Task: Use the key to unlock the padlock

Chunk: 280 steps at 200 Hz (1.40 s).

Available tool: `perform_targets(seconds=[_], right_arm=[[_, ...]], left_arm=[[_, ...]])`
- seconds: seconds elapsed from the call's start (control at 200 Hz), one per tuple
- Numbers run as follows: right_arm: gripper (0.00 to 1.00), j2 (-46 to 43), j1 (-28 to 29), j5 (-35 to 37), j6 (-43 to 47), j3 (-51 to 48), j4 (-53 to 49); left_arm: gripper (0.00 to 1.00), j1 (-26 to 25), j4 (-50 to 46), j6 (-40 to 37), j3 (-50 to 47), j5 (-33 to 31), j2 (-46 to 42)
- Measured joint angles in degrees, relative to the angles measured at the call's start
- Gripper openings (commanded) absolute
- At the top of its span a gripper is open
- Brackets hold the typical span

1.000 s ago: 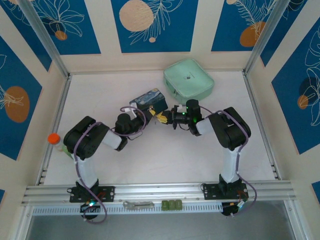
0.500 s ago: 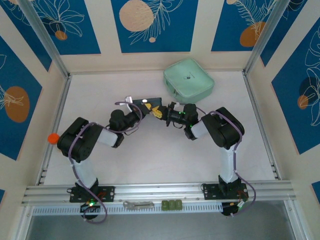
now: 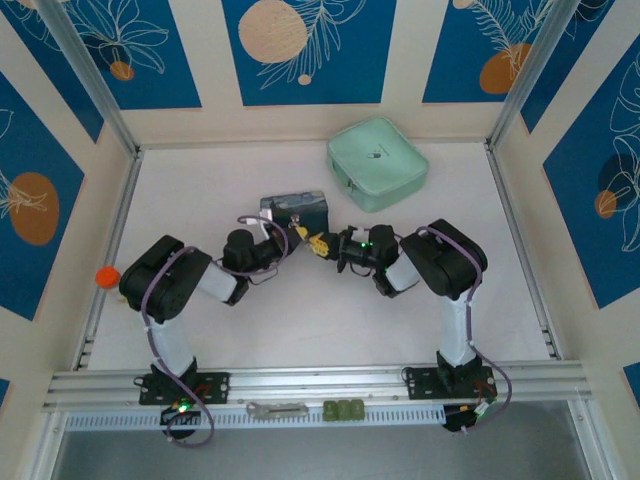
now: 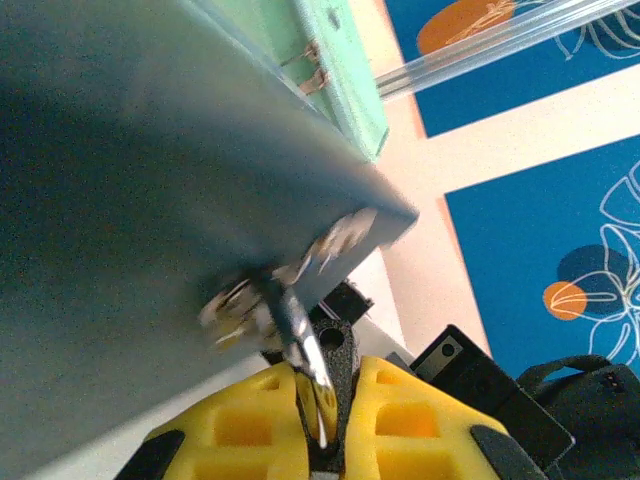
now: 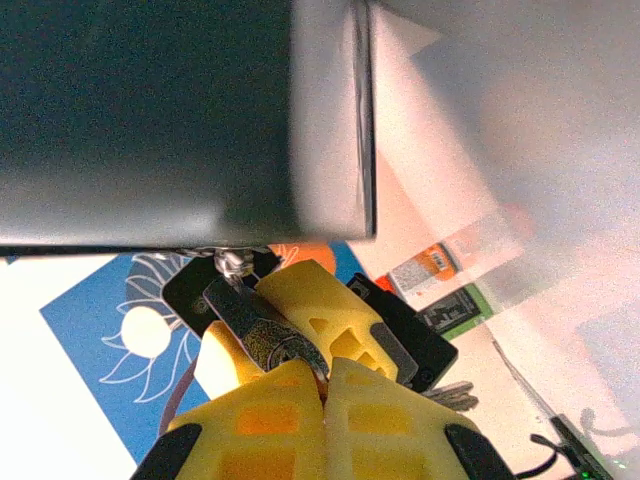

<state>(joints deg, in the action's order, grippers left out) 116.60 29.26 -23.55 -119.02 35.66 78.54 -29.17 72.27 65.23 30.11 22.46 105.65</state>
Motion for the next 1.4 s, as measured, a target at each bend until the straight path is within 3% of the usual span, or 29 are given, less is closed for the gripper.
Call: perform_targets(seconds=[0.27, 0.36, 0.46, 0.54, 0.905, 1.005, 1.135, 1.23, 1.4], right_arm=[[0.00, -0.07, 0.15, 0.26, 1.42, -2.05, -2.05], [0.17, -0.70, 0.13, 0.98, 3.65, -2.47, -3.52], [0.28, -3.02, -0.07, 3.39, 7.69, -3.63, -8.00], [0.37, -6.47, -1.22, 6.29, 11.28, -4.92, -14.19], [0.43, -28.09, -3.50, 16.90, 33.14, -2.62, -54.95], [0.44, -32.65, -3.50, 19.91, 38.97, -0.31, -62.88], [0.47, -36.70, -3.43, 23.39, 44.81, 0.57, -70.47], [0.49, -38.16, -2.91, 25.94, 48.68, 1.55, -75.69], [0.51, -39.47, 1.29, 31.41, 57.18, 6.69, -84.54]], left_arm=[[0.00, -1.16, 0.07, 0.44, -1.03, -0.50, 1.95], [0.00, -1.62, 1.20, 0.46, -1.05, -1.11, 3.04], [0.00, -2.51, 2.75, 0.42, -1.73, -1.29, 4.13], [0.00, -3.06, 3.54, 0.44, -2.78, -1.29, 4.74], [0.00, -3.39, 4.90, 0.44, -4.87, -4.48, 6.32], [0.13, -3.54, 4.72, 0.42, -5.49, -5.84, 5.90], [0.51, -3.67, 2.89, 1.03, -6.73, -7.63, 4.68], [0.69, -3.76, 3.69, 2.16, -7.58, -8.31, 3.39], [0.81, -3.76, 7.65, 4.35, -10.54, -9.97, 1.95]])
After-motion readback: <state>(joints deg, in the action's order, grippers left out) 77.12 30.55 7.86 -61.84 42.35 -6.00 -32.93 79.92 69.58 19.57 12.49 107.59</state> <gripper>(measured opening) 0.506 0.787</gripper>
